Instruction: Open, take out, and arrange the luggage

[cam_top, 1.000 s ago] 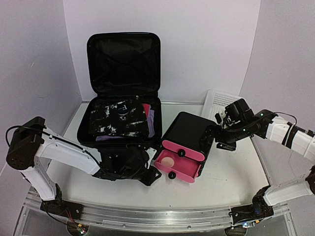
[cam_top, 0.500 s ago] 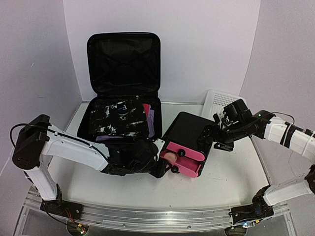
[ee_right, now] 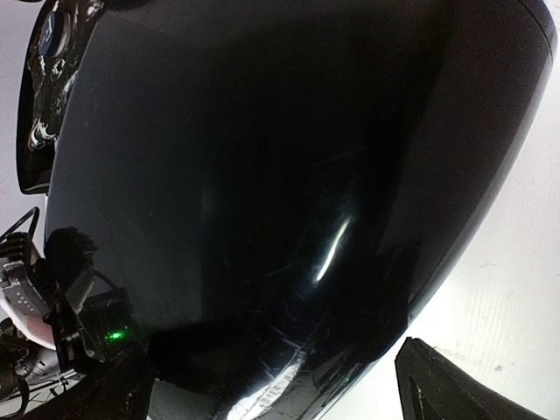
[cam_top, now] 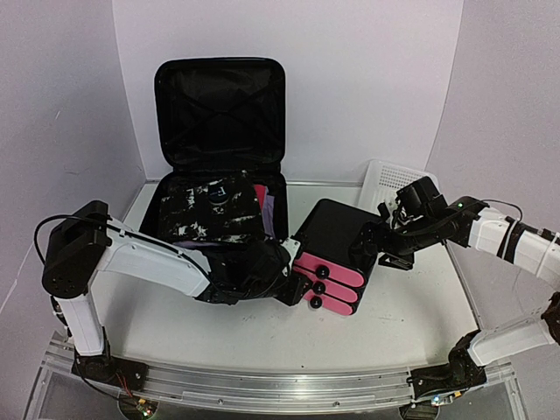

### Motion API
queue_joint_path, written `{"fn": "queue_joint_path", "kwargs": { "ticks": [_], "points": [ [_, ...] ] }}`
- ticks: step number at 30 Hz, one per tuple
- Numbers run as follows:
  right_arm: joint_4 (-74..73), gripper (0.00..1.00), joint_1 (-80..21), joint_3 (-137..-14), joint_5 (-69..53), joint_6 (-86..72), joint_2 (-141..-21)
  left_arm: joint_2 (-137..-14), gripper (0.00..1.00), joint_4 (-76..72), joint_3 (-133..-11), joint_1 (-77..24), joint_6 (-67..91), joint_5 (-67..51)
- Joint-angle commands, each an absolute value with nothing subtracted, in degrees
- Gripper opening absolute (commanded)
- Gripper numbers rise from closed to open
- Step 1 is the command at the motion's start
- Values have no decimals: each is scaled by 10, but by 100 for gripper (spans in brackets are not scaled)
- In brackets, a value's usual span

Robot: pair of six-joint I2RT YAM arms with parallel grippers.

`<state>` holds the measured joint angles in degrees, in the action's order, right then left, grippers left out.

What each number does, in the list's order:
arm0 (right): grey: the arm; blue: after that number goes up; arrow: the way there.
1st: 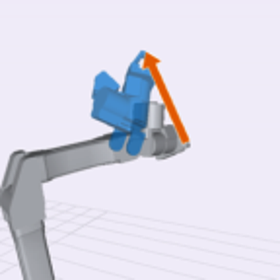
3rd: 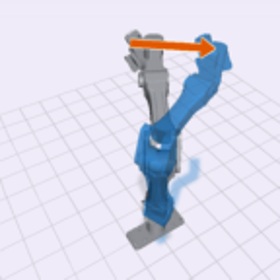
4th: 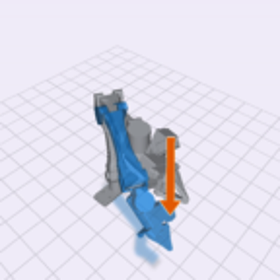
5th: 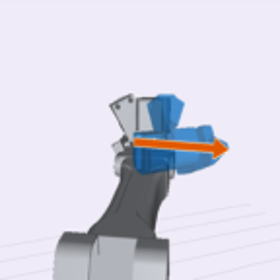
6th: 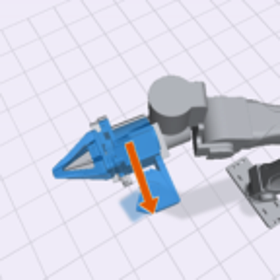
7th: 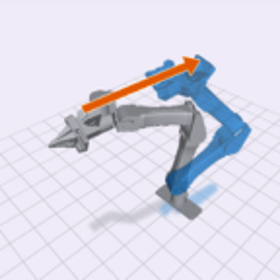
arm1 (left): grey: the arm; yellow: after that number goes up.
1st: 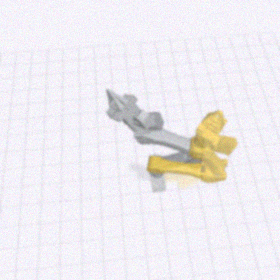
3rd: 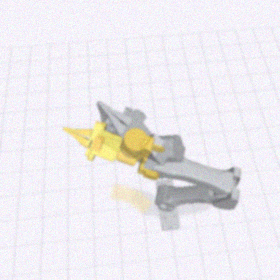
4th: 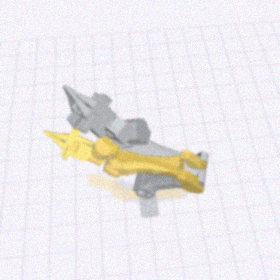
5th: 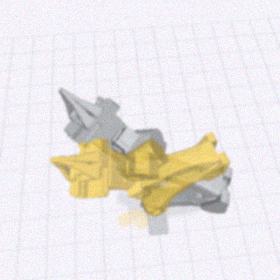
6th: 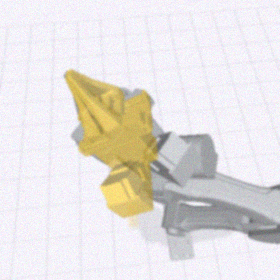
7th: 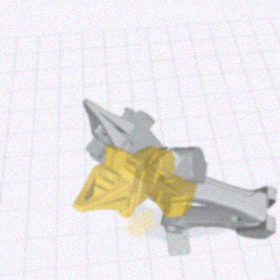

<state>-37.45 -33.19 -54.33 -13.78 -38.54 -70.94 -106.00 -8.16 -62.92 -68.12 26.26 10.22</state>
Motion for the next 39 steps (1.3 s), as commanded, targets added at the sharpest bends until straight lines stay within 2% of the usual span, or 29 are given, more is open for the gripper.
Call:
{"fn": "queue_joint_path", "kwargs": {
  "ticks": [1, 6, 15, 21, 29, 39],
  "points": [
    [-367, 98, -338, -543, -139, -387, -707, -1069, 46, -146, -647, -672, 252, 114],
    [-369, 98, -338, -544, -136, -387, -704, -1052, 54, -174, -614, -669, 249, 110],
    [-371, 98, -338, -542, -131, -379, -704, -954, 76, -308, -421, -672, 232, 64],
    [-372, 98, -338, -545, -132, -378, -713, -999, 84, -427, -371, -700, 233, 58],
    [-372, 98, -339, -543, -131, -382, -710, -1129, 85, -599, -401, -724, 179, 119],
    [-372, 98, -338, -542, -129, -388, -706, -1212, 83, -606, -485, -732, 117, 178]
  ]
}}
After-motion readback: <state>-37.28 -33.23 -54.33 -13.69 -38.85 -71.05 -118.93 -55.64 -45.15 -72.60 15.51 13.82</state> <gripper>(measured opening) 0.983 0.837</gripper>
